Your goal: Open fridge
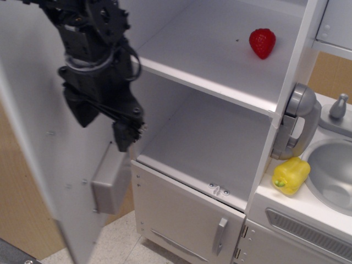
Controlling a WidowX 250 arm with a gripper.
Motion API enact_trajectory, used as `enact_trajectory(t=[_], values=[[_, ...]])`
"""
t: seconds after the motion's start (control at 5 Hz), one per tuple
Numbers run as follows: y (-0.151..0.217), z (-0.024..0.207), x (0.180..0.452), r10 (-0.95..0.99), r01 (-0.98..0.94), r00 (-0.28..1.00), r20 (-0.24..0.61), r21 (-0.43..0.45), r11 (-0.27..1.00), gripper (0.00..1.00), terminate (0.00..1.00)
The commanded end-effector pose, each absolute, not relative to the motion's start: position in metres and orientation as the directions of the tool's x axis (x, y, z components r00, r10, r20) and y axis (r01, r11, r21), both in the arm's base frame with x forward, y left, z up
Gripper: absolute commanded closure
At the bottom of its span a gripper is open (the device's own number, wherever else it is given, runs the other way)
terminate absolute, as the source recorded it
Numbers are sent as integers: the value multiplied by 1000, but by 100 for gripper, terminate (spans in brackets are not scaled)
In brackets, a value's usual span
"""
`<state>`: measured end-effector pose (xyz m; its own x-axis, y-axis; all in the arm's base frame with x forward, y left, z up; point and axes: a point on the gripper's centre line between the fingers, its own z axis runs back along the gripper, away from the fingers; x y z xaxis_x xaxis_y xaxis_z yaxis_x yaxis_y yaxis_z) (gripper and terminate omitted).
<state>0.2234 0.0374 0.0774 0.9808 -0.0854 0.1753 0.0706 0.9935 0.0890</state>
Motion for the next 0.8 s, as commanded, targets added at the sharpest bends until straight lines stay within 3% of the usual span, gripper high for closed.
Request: enact_trajectory(t=[0.0,0.4,0.6], values=[[99,86,264,23,-54,978,207,145,988,0,0],[156,60,300,20,-55,976,217,159,986,0,0],[156,60,300,20,-55,976,217,159,986,0,100]])
